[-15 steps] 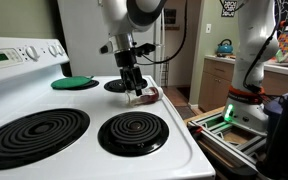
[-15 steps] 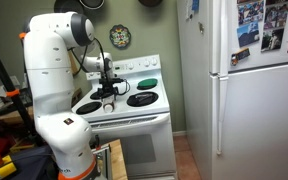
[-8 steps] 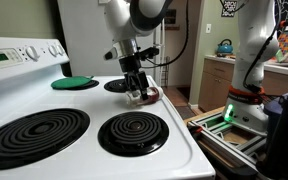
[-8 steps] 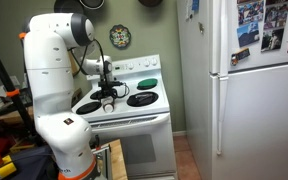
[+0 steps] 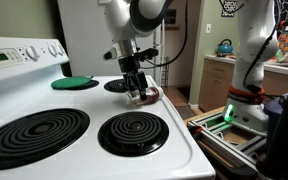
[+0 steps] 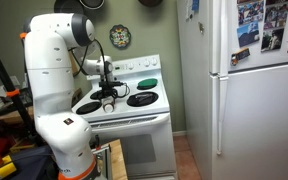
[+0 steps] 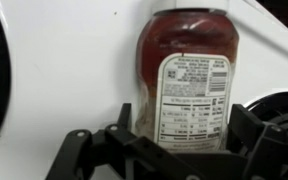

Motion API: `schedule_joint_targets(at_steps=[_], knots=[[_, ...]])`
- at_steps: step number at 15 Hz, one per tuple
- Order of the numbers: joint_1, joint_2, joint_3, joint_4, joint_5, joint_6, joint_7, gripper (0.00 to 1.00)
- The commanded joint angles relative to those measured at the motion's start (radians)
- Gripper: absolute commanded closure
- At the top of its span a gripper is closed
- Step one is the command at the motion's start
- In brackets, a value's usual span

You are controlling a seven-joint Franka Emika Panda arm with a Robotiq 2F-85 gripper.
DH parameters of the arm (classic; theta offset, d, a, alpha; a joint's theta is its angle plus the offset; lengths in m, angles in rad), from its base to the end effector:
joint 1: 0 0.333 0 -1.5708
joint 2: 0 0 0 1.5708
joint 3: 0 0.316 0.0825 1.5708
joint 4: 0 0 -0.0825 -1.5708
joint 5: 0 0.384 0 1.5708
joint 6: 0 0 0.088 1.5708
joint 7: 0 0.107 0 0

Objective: Put the tomato ketchup upside down

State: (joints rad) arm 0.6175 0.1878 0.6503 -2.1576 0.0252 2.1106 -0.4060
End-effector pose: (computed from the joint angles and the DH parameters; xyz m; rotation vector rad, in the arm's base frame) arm 0.1605 0.5093 0.3143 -2.0776 -2.2749 0.3640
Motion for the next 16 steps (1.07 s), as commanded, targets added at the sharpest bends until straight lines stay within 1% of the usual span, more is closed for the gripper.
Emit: schedule_joint_targets(at_steps=[1, 4, 7, 8, 9, 10, 11, 12, 16], knots=[[-0.013, 0.016, 0.007, -0.009, 0.000, 0.064, -0.028, 0.00], [-0.019, 0.026, 0.007, -0.011, -0.002, 0.117, -0.028, 0.00], [-0.023, 0.041, 0.009, -0.011, -0.002, 0.142, -0.034, 0.01], [-0.025, 0.044, 0.010, -0.010, 0.002, 0.141, -0.036, 0.25], [-0.027, 0.047, 0.011, -0.010, 0.006, 0.142, -0.036, 0.26], [-0.030, 0.049, 0.011, -0.010, 0.013, 0.138, -0.033, 0.29], [-0.032, 0.046, 0.011, -0.010, 0.016, 0.133, -0.026, 0.36], [-0.035, 0.042, 0.012, -0.010, 0.018, 0.133, -0.025, 0.41], [-0.042, 0.025, 0.013, -0.014, 0.024, 0.139, -0.019, 0.43]])
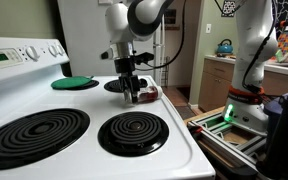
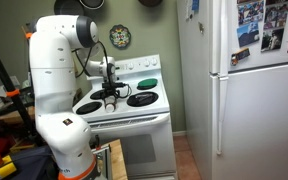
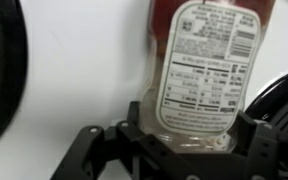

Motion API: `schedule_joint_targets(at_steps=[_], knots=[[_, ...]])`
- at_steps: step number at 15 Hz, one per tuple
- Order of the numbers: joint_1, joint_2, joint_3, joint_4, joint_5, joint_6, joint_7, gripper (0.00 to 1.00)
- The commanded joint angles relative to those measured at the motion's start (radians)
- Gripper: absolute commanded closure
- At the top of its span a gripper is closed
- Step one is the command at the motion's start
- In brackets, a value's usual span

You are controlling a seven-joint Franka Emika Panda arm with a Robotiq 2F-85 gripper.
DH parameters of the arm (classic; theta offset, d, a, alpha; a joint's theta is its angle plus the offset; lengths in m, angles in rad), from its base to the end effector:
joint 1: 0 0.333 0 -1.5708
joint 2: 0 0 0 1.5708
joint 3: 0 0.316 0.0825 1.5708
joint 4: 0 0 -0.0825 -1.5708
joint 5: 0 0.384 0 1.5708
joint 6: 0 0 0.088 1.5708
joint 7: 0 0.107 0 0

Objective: Put the tomato ketchup upside down

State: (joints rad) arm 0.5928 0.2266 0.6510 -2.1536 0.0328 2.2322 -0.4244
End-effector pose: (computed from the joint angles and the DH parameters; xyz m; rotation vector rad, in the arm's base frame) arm 0.1786 0.5192 0.3077 -2.0620 -2.2128 0.2413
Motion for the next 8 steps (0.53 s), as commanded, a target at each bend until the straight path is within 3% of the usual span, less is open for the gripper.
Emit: schedule_joint_targets(at_steps=[1, 4, 8], knots=[[-0.020, -0.023, 0.013, -0.021, 0.015, 0.028, -0.001, 0.44], [-0.030, -0.063, 0.016, -0.044, 0.011, 0.097, 0.000, 0.44], [-0.041, -0.142, 0.015, -0.103, -0.010, 0.290, 0.011, 0.44]])
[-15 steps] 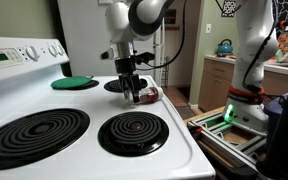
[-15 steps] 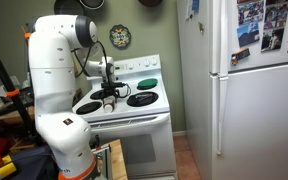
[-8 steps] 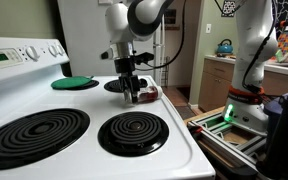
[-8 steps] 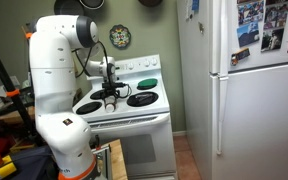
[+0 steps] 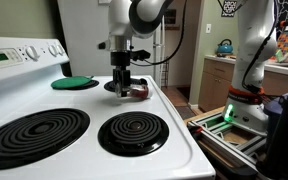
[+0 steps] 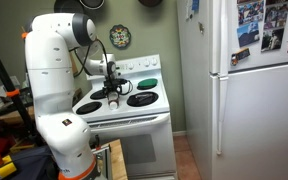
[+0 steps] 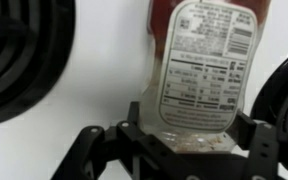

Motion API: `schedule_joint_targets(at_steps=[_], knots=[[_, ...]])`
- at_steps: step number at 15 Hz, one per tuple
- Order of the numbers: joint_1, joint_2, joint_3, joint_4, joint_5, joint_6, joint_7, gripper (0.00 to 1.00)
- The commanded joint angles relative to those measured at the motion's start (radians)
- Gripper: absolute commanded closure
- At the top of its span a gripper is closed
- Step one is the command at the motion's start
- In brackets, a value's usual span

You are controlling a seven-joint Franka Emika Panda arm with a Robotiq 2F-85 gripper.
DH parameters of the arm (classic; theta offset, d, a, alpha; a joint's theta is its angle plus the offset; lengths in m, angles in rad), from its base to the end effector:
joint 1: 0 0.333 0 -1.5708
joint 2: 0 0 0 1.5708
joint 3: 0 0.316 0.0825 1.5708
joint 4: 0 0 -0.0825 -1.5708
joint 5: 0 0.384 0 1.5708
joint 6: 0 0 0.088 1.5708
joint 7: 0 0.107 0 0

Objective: Put the tomato ketchup upside down

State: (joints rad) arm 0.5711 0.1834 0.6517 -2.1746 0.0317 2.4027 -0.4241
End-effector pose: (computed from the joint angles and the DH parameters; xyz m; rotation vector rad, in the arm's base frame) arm 0.1955 0.5262 0.3327 -2.0690 -2.1553 -0.0343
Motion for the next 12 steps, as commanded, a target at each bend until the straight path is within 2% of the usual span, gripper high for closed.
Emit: schedule_joint_targets(at_steps=[1, 6, 12], knots=[[-0.020, -0.116, 0.013, -0.100, -0.020, 0.166, 0.014, 0.44], [-0.023, -0.184, 0.007, -0.189, -0.040, 0.383, 0.022, 0.44], [-0.018, -0.204, -0.003, -0.278, -0.018, 0.631, 0.014, 0.44]])
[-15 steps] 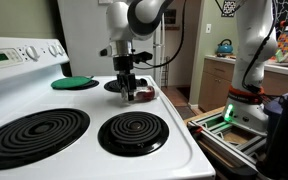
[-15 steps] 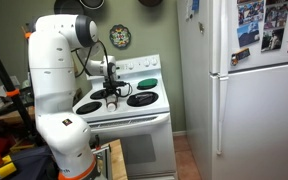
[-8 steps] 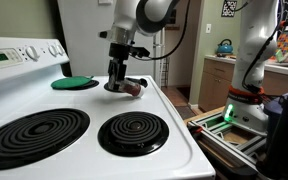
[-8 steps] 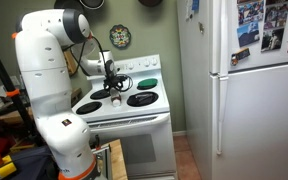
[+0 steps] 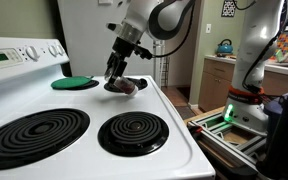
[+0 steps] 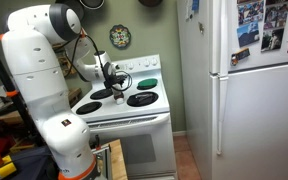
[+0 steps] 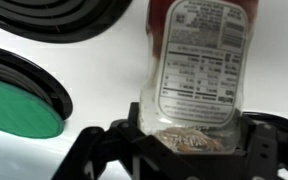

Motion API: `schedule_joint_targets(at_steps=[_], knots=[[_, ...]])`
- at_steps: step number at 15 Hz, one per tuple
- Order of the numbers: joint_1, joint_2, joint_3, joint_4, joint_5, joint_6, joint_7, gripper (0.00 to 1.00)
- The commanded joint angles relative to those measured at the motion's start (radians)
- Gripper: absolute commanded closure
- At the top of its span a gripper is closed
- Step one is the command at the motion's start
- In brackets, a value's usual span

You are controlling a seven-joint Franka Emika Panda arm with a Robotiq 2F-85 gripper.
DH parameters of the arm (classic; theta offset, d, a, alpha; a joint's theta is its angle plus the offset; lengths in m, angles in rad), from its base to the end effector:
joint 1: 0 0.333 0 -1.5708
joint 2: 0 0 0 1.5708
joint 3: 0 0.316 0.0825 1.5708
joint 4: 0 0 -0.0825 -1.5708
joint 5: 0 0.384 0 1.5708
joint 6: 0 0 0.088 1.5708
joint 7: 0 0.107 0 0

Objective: Put the tomato ketchup upside down

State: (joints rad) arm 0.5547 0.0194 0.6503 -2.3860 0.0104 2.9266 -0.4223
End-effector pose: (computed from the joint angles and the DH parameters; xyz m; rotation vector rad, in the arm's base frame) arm 0.1932 0.5011 0.3713 -1.9666 -2.0545 -0.6975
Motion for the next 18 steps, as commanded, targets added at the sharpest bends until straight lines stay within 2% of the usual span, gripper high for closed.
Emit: schedule_joint_targets(at_steps=[1, 8, 9, 10, 11, 18], knots=[[-0.002, -0.043, -0.003, -0.083, 0.003, 0.145, 0.019, 0.44], [0.004, 0.003, 0.010, -0.147, 0.067, 0.405, 0.015, 0.44], [-0.003, 0.011, -0.002, -0.155, -0.050, 0.440, 0.115, 0.44], [-0.004, 0.016, -0.004, -0.162, -0.067, 0.473, 0.129, 0.44], [-0.003, 0.024, 0.010, -0.170, -0.013, 0.508, 0.091, 0.44], [-0.024, 0.064, 0.006, -0.221, -0.099, 0.711, 0.150, 0.44]])
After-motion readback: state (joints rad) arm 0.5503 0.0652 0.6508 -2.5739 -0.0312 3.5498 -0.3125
